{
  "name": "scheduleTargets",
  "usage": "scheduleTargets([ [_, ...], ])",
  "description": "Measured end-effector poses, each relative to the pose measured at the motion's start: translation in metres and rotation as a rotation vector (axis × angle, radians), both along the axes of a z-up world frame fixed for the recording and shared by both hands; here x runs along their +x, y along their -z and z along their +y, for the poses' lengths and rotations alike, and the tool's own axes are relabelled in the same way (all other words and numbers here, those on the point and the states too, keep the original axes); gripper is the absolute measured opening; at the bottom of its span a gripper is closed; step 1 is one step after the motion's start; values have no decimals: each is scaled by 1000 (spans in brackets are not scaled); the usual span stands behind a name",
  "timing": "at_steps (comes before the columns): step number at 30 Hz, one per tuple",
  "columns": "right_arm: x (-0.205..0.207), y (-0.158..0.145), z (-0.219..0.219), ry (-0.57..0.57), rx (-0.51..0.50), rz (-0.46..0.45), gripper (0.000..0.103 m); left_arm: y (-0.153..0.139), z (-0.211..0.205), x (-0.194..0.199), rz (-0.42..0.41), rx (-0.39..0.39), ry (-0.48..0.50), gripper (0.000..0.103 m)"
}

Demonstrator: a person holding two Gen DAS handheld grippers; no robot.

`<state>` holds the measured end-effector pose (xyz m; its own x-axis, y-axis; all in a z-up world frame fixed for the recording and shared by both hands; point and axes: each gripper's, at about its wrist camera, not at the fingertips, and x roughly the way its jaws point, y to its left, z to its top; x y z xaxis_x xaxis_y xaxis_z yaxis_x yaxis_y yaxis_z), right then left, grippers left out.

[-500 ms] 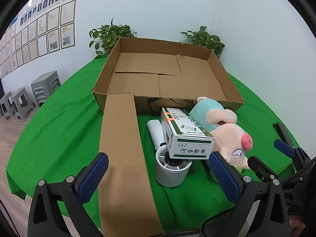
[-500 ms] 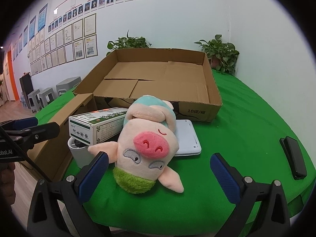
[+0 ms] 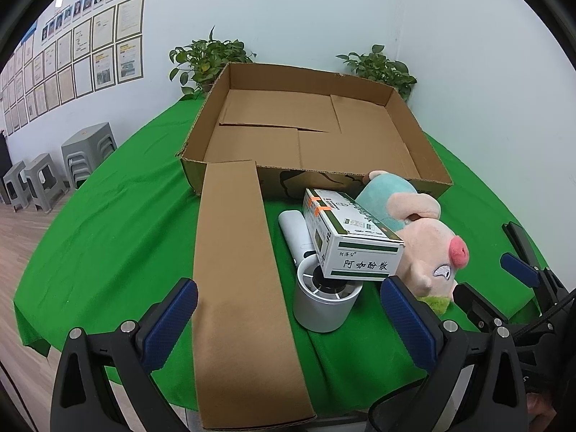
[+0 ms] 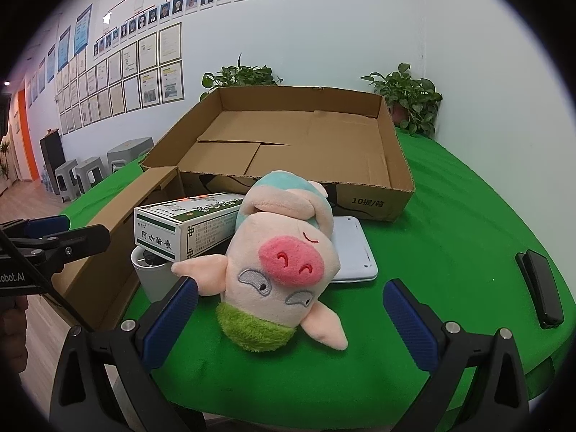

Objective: Organize objects

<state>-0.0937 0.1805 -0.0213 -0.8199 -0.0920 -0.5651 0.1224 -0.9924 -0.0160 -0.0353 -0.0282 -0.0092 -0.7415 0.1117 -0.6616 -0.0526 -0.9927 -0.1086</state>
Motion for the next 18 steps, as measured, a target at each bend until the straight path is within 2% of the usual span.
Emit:
scheduleTargets([
  [18,6,2,2,5,-6,4,102,-2,2,2,-1,-6,11,102],
])
